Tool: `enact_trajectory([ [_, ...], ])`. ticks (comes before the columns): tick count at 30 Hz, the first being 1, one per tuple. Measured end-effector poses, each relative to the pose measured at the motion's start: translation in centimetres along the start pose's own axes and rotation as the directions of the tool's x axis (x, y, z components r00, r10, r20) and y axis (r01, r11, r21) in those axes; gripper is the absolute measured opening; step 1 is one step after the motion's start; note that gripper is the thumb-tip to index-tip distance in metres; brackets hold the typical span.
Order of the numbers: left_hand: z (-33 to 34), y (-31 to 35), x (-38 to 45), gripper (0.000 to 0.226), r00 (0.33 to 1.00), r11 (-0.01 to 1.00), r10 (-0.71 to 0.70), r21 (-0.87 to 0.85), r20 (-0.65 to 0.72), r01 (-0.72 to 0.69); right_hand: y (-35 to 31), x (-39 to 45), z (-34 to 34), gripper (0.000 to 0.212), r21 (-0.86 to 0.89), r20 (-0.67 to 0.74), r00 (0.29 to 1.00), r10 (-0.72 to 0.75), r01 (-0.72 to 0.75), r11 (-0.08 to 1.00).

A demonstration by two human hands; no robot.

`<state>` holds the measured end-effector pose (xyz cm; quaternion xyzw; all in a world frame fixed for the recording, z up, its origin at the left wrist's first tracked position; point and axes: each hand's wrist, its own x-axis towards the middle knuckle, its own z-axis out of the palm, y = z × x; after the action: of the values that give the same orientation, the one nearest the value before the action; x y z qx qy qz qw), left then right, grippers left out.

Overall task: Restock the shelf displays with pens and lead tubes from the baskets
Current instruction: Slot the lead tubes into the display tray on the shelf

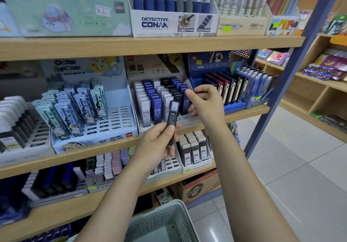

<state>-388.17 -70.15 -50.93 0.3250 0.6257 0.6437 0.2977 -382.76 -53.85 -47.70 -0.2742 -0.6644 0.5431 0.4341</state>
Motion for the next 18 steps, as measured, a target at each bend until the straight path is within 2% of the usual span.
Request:
enact_trajectory([
  [2,-0.1,0.1,0.0,0.024,1.0,0.999,0.009,-0.042,0.0,-0.009,-0.6,-0.4,-0.4,0.019,-0.044,-0.049,0.998,-0.026,0.024,0.999],
  [3,-0.1,0.1,0.0,0.023,1.0,0.998,0.018,-0.061,0.001,-0.017,-0.9,-0.8,-0.8,0.017,-0.065,-0.025,0.999,-0.033,0.032,0.997],
  [4,-0.2,0.1,0.0,0.023,1.0,0.996,0.026,-0.085,0.006,-0.026,-1.4,-1.2,-1.3,0.018,-0.062,0.042,0.999,-0.028,0.031,0.998],
  [6,-0.2,0.3,-0.1,0.023,0.999,0.989,0.035,-0.142,0.033,-0.03,-2.1,-2.1,-2.2,0.022,0.029,0.277,0.961,0.011,-0.02,0.999],
  [8,0.0,0.6,-0.3,0.031,0.997,0.982,0.027,-0.189,0.076,-0.012,-2.4,-2.9,-3.0,0.024,0.141,0.526,0.85,0.027,-0.119,0.983],
  [10,0.3,0.9,-0.7,0.035,0.995,0.976,0.018,-0.22,0.097,0.004,-2.0,-3.3,-3.6,0.026,0.234,0.641,0.768,-0.012,-0.181,0.955],
  [14,0.4,1.2,-1.0,0.024,0.998,0.969,0.001,-0.246,0.055,0.012,-1.2,-3.9,-4.2,0.022,0.38,0.657,0.751,-0.057,-0.265,0.886],
  [18,0.5,1.2,-1.2,0.015,1.0,0.991,0.021,-0.135,-0.014,-0.023,-1.1,-4.2,-3.6,0.018,0.359,0.573,0.819,0.003,-0.255,0.898],
])
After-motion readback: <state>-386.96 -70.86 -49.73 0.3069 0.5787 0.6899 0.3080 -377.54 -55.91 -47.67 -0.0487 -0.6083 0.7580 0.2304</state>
